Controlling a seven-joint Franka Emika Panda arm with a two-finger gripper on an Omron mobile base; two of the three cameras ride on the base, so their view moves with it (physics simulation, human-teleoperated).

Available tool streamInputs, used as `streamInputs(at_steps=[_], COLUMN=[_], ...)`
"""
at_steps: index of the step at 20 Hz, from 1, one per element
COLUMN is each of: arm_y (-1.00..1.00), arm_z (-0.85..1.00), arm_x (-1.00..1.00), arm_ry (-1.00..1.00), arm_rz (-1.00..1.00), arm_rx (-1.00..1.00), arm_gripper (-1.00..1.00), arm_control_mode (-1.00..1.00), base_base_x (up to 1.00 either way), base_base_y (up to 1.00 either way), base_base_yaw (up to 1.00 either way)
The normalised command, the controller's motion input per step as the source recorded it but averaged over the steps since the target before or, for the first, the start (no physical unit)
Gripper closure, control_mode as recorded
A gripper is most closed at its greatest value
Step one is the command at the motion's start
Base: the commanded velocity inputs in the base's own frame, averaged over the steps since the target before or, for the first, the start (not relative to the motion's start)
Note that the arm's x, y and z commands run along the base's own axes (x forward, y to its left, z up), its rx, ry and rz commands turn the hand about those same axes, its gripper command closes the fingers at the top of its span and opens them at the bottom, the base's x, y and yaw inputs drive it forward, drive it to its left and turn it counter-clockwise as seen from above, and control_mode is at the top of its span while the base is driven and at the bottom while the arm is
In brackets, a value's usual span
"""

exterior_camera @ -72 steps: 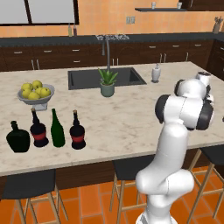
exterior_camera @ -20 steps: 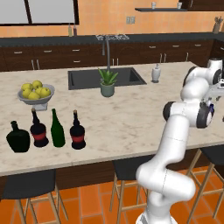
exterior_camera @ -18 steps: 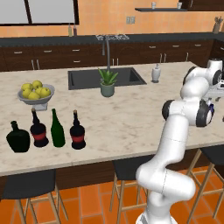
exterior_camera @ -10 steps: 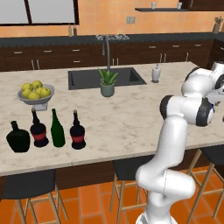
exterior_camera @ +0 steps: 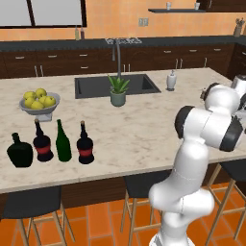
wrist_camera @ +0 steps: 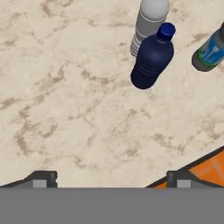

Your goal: Move the plastic bottles in the middle to the plastics group, and the glass bottles in the middle to the glass group.

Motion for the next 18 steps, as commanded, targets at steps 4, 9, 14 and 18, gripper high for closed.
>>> streamInputs(at_steps=[4, 9, 14, 18], arm_y=[0.51, 0.51, 0.52, 0.47], arm_z=[-0.04, -0.06, 0.08, 0.24], arm_x=[-0.27, -0.33, -0.40, -0.56], arm_ry=[0.07, 0.03, 0.02, 0.02], arm_rz=[-0.07, -0.16, -0.16, -0.01], arm_rx=[0.00, 0.00, 0.02, 0.00], arm_gripper=[-1.00, -1.00, -1.00, -1.00], arm_control_mode=[-1.00, -1.00, -1.00, -1.00], base_base_x=[0.00, 0.00, 0.00, 0.00], base_base_y=[0.00, 0.00, 0.00, 0.00], base_base_yaw=[0.00, 0.00, 0.00, 0.00])
